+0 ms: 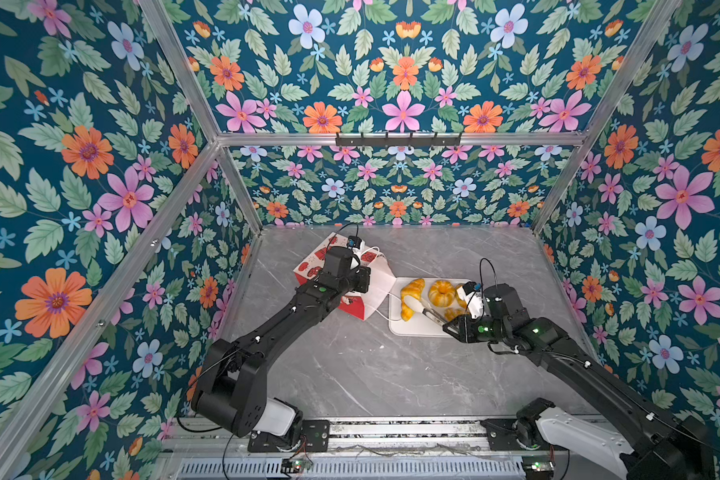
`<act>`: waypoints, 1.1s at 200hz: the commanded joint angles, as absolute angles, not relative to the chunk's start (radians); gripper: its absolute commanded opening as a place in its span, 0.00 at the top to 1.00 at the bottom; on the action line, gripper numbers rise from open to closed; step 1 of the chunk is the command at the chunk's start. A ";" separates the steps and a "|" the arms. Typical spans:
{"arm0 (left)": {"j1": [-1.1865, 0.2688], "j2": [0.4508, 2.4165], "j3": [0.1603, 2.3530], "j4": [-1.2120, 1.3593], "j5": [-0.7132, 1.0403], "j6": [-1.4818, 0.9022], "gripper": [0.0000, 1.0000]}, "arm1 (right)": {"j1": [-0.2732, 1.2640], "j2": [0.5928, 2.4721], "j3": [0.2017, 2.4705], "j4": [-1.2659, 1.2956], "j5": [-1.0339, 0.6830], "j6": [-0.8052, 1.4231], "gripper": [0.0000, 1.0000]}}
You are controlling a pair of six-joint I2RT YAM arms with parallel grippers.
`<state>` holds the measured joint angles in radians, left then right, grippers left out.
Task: Take the fake bread out of the paper bag
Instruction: 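Carry the croissant over the tray and lower it beside the ring bun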
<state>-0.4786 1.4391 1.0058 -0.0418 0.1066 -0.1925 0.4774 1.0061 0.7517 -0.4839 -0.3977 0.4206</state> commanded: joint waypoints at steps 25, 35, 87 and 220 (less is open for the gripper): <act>-0.460 1.392 0.972 -0.039 0.080 -0.199 1.00 | 0.447 1.015 0.746 -0.560 -0.425 0.336 0.79; -0.457 1.384 0.966 -0.041 0.081 -0.197 1.00 | 0.438 1.018 0.741 -0.562 -0.431 0.341 0.79; -0.455 1.376 0.947 -0.029 0.092 -0.198 1.00 | 0.435 1.079 0.761 -0.631 -0.388 0.363 0.71; -0.454 1.401 0.940 0.004 0.118 -0.209 1.00 | 0.435 0.927 0.833 -0.800 -0.291 0.393 0.60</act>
